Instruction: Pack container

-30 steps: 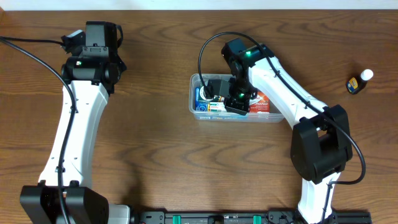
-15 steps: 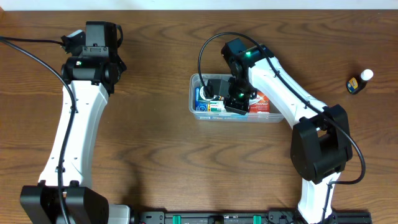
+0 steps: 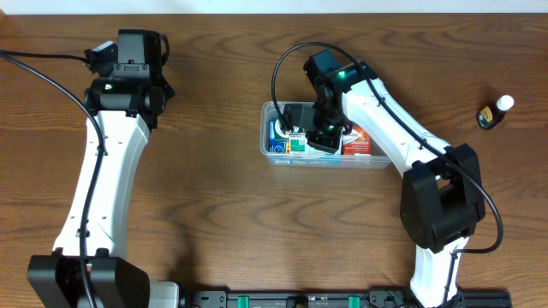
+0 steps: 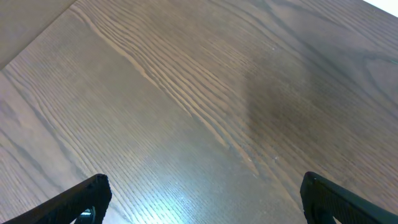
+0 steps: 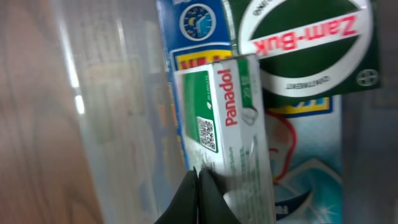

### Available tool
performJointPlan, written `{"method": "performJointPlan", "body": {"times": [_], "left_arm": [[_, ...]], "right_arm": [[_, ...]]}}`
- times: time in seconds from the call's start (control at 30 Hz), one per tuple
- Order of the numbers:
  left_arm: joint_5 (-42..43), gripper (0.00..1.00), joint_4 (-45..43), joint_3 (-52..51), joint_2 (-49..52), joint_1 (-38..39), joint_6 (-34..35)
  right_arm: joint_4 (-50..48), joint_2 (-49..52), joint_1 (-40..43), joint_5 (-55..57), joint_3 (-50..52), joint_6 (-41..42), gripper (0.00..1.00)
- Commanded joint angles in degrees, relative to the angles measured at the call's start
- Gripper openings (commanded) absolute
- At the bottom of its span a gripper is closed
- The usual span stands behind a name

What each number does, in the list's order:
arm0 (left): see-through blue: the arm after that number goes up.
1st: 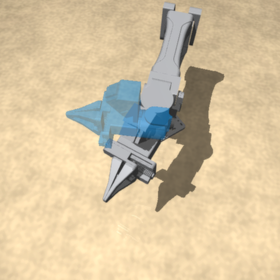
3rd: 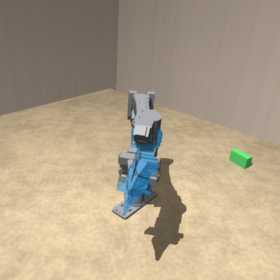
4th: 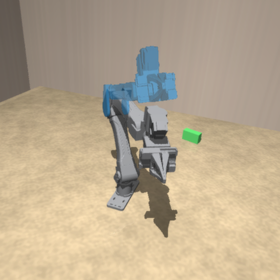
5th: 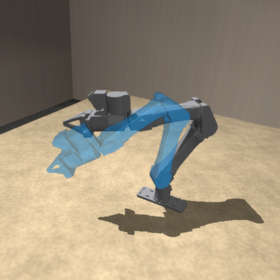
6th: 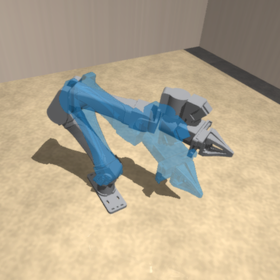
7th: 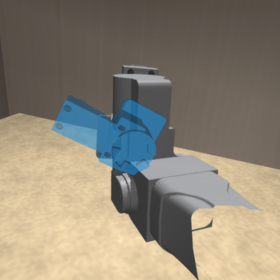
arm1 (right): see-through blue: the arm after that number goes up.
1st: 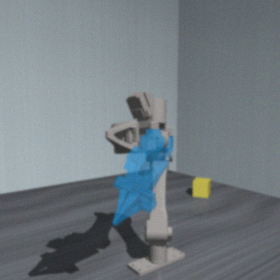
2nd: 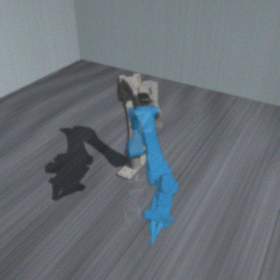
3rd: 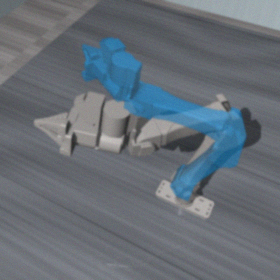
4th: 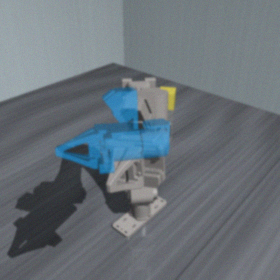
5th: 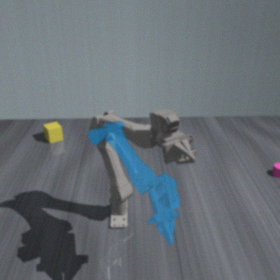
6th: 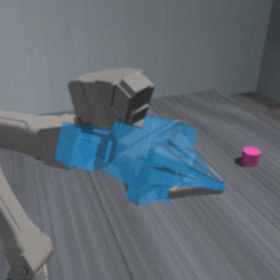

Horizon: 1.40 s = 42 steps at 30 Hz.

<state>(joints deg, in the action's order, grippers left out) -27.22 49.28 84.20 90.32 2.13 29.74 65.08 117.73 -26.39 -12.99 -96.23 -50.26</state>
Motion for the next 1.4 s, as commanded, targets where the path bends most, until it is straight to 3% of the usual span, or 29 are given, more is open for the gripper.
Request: {"method": "performJointPlan", "body": {"times": [0.0, 0.43, 0.93, 1.37], "left_arm": [[-0.9, 0.98, 0.2, 0.4, -0.3, -0.2, -0.5], [-0.9, 0.98, 0.2, 0.4, -0.3, -0.2, -0.6], [-0.9, 0.98, 0.2, 0.4, -0.3, -0.2, -0.5], [-0.9, 0.98, 0.2, 0.4, -0.3, -0.2, -0.6]], "right_arm": [[-1.2, 0.5, 0.5, 1.0, 0.4, 2.4, 0.01], [-7.3, 0.5, 0.5, 0.1, 0.4, 11.4, 0.01], [-7.5, -1.1, 0.5, -10.8, -0.7, 12.5, 0.01], [-12.2, -1.4, 0.2, -13.9, -0.7, 24.5, 0.01]]}}
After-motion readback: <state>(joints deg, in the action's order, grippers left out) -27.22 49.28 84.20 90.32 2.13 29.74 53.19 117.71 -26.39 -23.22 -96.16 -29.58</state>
